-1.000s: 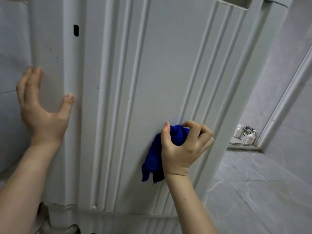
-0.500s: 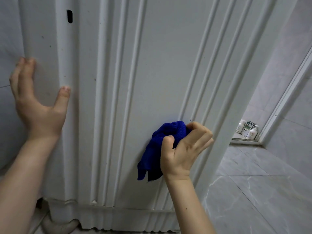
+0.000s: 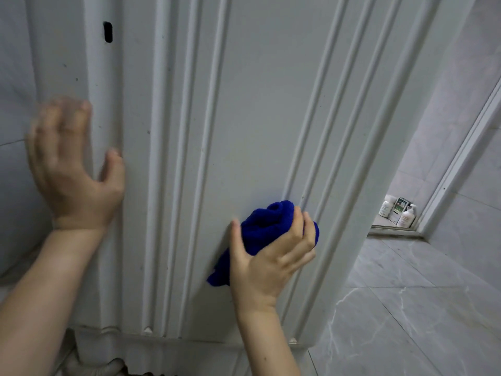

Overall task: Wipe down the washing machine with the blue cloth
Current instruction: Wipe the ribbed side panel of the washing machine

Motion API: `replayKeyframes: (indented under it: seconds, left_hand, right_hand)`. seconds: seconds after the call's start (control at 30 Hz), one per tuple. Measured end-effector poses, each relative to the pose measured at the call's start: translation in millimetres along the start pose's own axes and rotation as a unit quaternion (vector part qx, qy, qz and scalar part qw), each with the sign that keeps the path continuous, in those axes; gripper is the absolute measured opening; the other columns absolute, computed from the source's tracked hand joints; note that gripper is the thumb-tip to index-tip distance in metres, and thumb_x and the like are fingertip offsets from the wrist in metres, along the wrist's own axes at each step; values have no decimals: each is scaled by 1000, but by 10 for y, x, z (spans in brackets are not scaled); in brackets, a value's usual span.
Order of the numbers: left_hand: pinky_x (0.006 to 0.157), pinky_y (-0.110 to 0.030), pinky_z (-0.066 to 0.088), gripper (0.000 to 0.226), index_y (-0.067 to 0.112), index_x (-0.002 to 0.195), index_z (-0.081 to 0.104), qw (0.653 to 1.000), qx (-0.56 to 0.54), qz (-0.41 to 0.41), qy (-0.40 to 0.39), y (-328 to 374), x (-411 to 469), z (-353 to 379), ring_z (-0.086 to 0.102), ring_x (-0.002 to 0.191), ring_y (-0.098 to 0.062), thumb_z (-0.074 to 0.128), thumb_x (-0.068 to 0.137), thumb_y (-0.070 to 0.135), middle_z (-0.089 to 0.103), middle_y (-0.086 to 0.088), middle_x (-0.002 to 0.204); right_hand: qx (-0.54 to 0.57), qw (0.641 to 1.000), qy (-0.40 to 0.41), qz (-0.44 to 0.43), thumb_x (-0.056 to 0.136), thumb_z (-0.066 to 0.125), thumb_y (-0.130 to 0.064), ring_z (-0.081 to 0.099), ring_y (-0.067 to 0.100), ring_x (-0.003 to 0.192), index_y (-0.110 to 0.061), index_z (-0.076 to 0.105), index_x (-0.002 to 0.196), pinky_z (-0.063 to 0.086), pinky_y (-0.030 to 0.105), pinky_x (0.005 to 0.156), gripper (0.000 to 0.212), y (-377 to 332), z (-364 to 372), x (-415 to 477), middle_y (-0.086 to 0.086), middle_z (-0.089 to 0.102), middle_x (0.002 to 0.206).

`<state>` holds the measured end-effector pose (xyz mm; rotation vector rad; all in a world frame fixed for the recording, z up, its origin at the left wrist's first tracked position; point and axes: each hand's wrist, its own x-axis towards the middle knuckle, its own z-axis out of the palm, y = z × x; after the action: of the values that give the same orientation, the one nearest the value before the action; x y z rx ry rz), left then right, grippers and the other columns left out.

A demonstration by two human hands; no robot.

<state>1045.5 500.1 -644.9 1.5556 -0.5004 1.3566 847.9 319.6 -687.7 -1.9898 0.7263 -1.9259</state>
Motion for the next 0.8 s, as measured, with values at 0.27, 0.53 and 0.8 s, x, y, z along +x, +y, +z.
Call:
replayKeyframes:
  seconds: [0.27, 0.53, 0.8]
  left_hand:
    - [121, -47, 25, 60, 0, 140, 51, 995, 1, 95, 4, 701, -28, 74, 33, 142, -44, 61, 90, 32, 50, -16, 146]
    - [115, -58, 31, 59, 4, 139, 55, 995, -9, 99, 12, 779, -46, 114, 37, 142, -38, 62, 87, 31, 51, -14, 146]
    - [118, -54, 27, 61, 11, 139, 55, 992, 6, 125, 19, 900, -12, 136, 42, 140, -32, 64, 88, 42, 53, -11, 146]
  right_hand:
    - [67, 981, 124, -133, 77, 76, -48, 52, 31, 111, -3, 61, 120, 31, 34, 97, 64, -507, -34, 1439, 15, 59, 119]
    - [60, 981, 71, -173, 80, 77, -28, 53, 35, 108, -6, 64, 118, 43, 44, 100, 47, 50, -84, 983, 25, 56, 112]
    - [59, 988, 29, -142, 72, 79, -22, 54, 36, 103, -3, 66, 111, 44, 39, 99, 46, 223, -188, 392, 25, 56, 108]
